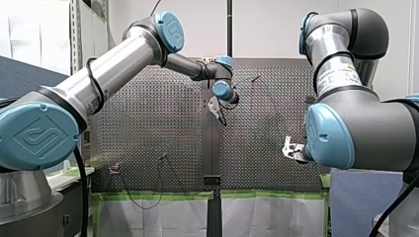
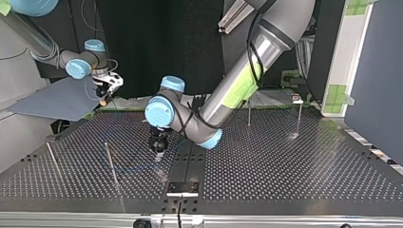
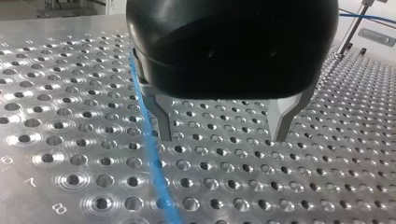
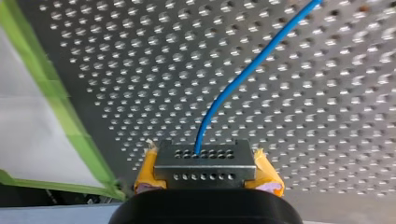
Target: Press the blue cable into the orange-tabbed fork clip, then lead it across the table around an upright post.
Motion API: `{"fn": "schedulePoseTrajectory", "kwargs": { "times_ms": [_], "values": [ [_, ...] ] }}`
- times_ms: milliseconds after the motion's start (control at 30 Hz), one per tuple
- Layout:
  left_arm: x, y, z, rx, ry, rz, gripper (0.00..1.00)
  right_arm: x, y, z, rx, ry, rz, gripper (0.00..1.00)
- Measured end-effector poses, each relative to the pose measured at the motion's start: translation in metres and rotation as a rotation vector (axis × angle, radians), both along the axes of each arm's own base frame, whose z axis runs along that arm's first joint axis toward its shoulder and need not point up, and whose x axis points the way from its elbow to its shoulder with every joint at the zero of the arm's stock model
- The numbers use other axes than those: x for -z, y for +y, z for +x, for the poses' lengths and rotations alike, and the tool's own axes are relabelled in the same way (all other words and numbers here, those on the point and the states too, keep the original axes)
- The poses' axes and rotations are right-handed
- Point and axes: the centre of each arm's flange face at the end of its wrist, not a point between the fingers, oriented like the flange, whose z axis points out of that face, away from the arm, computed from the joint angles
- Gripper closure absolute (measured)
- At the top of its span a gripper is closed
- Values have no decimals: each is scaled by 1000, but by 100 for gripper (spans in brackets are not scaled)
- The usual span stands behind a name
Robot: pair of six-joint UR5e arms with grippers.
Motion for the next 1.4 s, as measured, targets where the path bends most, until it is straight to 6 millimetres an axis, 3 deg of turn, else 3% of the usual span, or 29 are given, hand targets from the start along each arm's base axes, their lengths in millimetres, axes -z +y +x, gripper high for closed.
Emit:
{"fn": "schedulePoseTrajectory", "kwargs": {
  "times_ms": [633, 867, 1400],
  "values": [
    [2, 4, -1, -4, 20, 37, 0, 100, 23, -3, 6, 22, 95, 100],
    [4, 10, 2, -11, 29, 56, 0, 124, 25, -7, 17, 19, 86, 100],
    [5, 16, 5, -18, 42, 78, 0, 152, 20, -25, 35, 53, 73, 100]
  ]
}}
